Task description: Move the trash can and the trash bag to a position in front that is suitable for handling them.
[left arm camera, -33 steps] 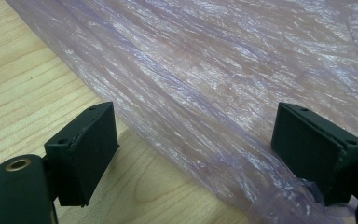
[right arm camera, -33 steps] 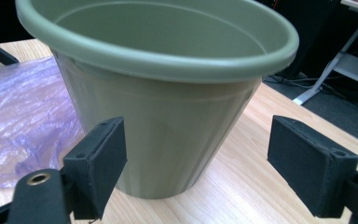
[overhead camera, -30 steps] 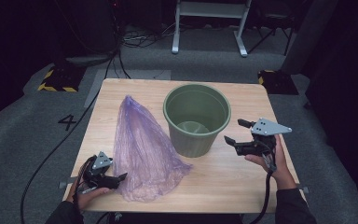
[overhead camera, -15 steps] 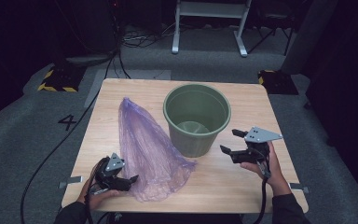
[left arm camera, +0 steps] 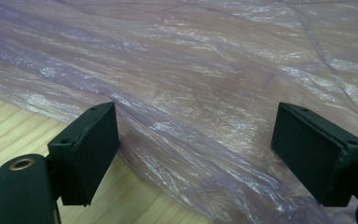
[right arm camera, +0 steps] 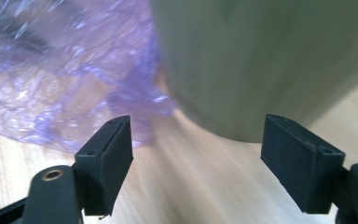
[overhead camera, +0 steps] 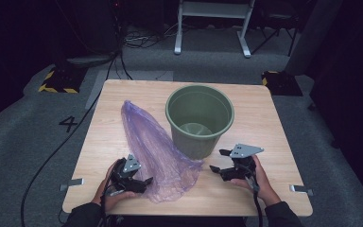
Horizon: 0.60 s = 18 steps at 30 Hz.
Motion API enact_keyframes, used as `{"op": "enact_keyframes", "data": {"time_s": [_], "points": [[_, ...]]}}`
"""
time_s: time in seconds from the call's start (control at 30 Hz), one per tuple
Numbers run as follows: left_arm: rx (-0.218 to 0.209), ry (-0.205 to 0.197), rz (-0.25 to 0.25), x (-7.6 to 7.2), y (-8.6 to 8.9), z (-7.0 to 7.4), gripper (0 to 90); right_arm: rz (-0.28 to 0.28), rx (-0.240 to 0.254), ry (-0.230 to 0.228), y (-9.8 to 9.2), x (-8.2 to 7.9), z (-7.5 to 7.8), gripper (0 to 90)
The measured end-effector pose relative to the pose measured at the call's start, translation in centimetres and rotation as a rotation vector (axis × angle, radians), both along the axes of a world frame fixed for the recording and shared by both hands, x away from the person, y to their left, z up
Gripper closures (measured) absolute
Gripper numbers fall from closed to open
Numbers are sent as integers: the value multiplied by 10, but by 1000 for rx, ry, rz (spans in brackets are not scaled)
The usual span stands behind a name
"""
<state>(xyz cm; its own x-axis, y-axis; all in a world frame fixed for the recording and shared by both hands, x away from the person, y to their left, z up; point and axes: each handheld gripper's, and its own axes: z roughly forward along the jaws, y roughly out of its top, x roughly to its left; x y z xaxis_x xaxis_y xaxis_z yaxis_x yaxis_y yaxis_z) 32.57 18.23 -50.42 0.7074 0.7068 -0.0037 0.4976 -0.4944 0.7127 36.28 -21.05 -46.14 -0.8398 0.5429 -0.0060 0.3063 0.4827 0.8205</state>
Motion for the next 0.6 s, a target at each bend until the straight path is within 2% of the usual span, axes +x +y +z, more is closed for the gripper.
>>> {"op": "enact_keyframes", "data": {"time_s": [0.07, 0.17, 0.4, 0.6], "points": [[1, -1, -1, 0, -4, 0, 145, 23, 5, 32, 10, -1, -9, 256], [1, -2, -6, 1, -10, 0, 145, 41, 14, 51, 19, -1, -15, 260], [-2, 1, -18, 3, -24, 0, 145, 79, 8, 64, 41, -3, -26, 281], [0, 0, -24, 6, -33, 0, 145, 103, -8, 77, 50, -2, -34, 435]]}}
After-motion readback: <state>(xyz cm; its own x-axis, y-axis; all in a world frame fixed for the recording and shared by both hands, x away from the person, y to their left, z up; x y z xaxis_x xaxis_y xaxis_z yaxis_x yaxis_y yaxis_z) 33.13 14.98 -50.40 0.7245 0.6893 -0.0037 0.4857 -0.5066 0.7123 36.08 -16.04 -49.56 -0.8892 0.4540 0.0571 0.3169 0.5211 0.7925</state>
